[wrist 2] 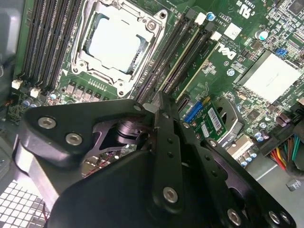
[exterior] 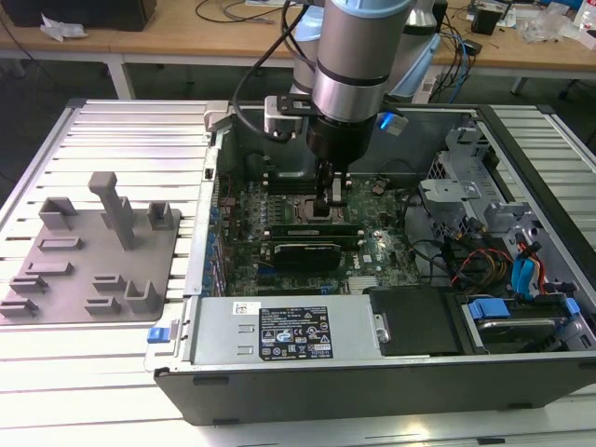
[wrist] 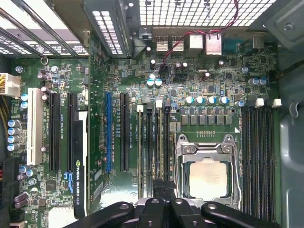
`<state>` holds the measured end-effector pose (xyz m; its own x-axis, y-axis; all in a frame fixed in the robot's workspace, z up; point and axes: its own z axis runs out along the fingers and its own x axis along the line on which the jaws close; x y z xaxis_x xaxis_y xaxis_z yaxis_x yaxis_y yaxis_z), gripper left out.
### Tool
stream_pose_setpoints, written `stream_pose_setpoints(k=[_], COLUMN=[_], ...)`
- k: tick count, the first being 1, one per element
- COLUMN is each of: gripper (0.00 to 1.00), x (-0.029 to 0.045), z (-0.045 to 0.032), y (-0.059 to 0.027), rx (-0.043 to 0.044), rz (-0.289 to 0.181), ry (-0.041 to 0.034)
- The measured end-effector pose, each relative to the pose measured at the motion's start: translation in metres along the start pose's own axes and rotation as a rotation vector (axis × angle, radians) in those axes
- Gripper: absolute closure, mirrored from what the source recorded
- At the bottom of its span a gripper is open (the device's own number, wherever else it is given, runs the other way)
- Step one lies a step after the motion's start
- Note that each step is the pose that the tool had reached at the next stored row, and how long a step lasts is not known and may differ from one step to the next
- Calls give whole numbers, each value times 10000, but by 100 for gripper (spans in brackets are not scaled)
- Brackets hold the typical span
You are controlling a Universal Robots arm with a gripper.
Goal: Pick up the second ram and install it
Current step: 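Press down the second ram until it locks into place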
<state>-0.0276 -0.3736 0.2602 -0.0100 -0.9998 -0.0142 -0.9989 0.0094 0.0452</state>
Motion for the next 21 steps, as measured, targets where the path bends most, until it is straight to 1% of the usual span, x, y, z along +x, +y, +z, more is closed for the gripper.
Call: stream_pose_setpoints(k=[7,11,13,18,21], gripper=[92,92,92,92,92], x=[0,0,-1,-1,-2], z=[0,-2,-3,-5,-7], y=[-7,-34,-64,-103,-151], rx=[0,0,0,0,0], rz=[0,-1,0,-1,0], ry=[0,0,0,0,0])
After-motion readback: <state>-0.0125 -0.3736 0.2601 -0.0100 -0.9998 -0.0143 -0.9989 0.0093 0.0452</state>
